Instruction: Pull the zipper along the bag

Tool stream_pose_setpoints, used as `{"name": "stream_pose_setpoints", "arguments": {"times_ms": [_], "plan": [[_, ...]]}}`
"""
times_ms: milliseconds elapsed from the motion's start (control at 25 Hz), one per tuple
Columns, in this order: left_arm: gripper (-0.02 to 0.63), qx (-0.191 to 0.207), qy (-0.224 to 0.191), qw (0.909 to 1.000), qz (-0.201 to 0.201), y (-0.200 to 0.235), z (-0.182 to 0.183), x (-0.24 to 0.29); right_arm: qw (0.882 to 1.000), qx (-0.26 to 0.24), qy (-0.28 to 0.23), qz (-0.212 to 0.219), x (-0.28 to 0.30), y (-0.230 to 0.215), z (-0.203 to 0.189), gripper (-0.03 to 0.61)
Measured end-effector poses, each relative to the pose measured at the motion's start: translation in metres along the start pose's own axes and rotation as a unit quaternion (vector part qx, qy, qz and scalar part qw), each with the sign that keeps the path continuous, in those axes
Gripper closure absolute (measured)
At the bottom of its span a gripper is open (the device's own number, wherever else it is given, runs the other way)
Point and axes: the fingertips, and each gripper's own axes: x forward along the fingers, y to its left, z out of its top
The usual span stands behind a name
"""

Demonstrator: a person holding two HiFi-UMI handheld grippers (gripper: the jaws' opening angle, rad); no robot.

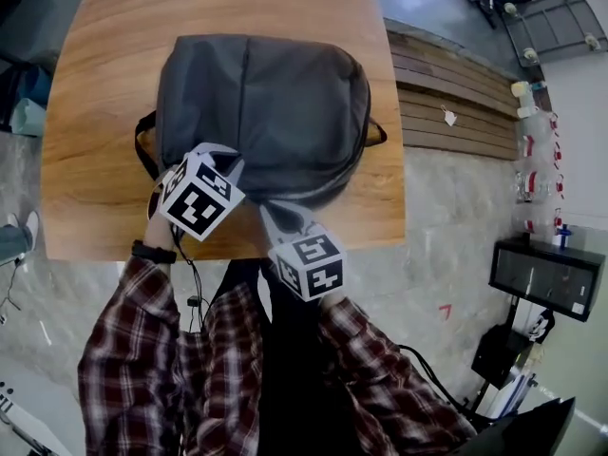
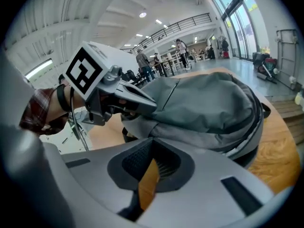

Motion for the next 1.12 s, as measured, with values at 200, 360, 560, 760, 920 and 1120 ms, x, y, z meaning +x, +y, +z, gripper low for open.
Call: {"name": "stream_pose_setpoints", "arguments": {"times_ms": [200, 360, 560, 760, 920, 1120], "plan": [[0.601, -0.031, 0.049, 0.9983, -0.005, 0.008, -0.028, 0.035, 0.997, -0.007, 0.075, 0.022, 0.030, 0.012, -0.020, 0.560], [0.601, -0.072, 0.031, 0.9968, -0.018, 0.012, -0.032, 0.044, 0.994, 0.036, 0.099, 0.021, 0.048, 0.013, -0.029, 0.525], [0.601, -0.066, 0.028, 0.9973, -0.012, 0.012, -0.031, 0.046, 0.988, 0.086, 0.125, 0.029, 0.066, 0.017, -0.033, 0.508], [0.601, -0.064, 0.029, 0.9975, -0.010, 0.009, -0.034, 0.046, 0.984, 0.128, 0.118, 0.023, 0.073, 0.010, -0.031, 0.508], [0.601, -0.060, 0.025, 0.9978, -0.006, 0.009, -0.035, 0.046, 0.982, 0.135, 0.129, 0.034, 0.074, 0.009, -0.028, 0.509], [0.601, -0.054, 0.018, 0.9984, -0.001, 0.009, -0.035, 0.046, 0.981, 0.134, 0.134, 0.041, 0.072, 0.010, -0.029, 0.554]]}}
